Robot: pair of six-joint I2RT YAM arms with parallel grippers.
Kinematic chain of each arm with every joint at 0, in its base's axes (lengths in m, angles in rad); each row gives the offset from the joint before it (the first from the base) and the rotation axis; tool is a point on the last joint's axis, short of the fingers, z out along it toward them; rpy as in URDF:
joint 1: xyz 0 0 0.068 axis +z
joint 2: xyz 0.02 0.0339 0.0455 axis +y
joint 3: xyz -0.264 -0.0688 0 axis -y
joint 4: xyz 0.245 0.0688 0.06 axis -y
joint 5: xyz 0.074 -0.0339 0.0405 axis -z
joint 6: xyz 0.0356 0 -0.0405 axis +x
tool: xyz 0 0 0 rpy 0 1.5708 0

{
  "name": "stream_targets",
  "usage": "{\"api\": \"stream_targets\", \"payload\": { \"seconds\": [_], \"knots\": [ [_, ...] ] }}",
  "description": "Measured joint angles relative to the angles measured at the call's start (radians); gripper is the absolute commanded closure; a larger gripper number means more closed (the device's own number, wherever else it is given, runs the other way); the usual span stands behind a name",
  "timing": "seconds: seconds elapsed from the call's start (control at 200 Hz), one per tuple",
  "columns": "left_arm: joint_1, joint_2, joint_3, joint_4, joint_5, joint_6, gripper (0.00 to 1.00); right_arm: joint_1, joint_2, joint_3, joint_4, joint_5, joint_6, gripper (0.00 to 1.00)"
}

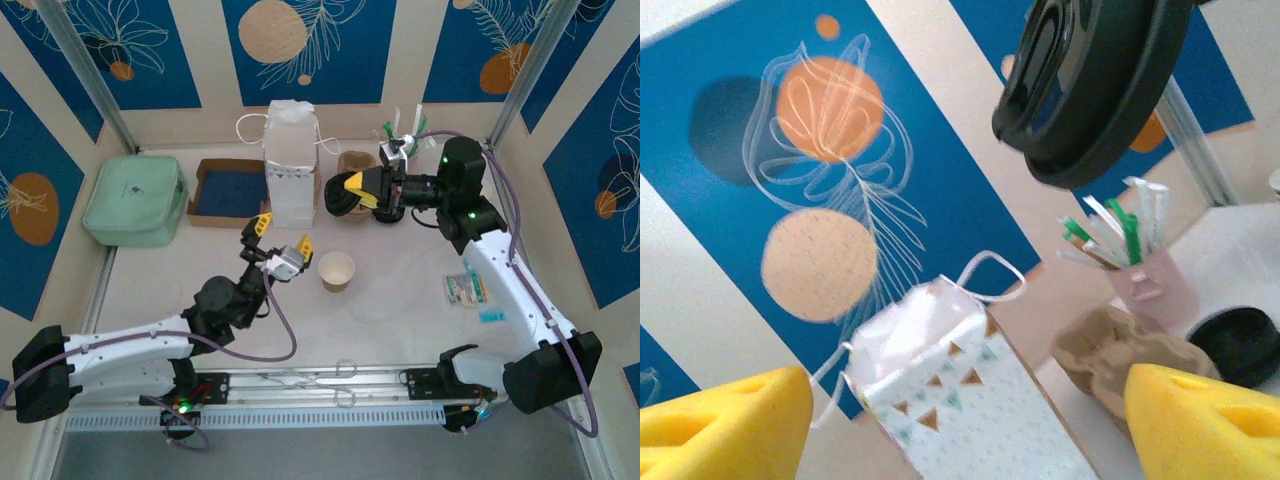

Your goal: Pack the takeout coffee

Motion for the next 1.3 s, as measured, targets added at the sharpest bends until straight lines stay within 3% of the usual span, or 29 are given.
{"api": "stream_targets", "payload": {
  "seconds": [0.305,0.49,0.625,0.78,0.945,1.126,1.301],
  "knots": [
    [0.031,-0.029,0.289,-0.598,0.060,-0.432,0.14,-0.028,-0.002,-0.092,0.058,0.000,0.001,0.83],
    [0.049,0.002,0.361,-0.778,0.140,-0.581,0.11,-0.053,-0.003,-0.163,0.128,0.000,0.032,0.83],
    [0.121,0.002,0.358,-0.847,0.281,-0.722,0.11,-0.053,-0.023,-0.196,0.162,0.000,0.044,0.82],
    [0.298,-0.020,0.311,-0.822,0.546,-0.945,0.12,-0.053,-0.067,-0.217,0.228,-0.008,0.056,0.82],
    [0.454,0.010,0.253,-0.683,0.846,-1.209,0.13,-0.051,-0.087,-0.248,0.311,-0.030,0.061,0.82],
    [0.484,0.153,0.217,-0.412,1.089,-1.461,0.15,-0.039,-0.087,-0.294,0.370,-0.054,0.065,0.82],
    [0.486,0.269,0.210,-0.188,1.227,-1.640,0.17,-0.034,-0.087,-0.311,0.414,-0.064,0.067,0.82]
  ]
}}
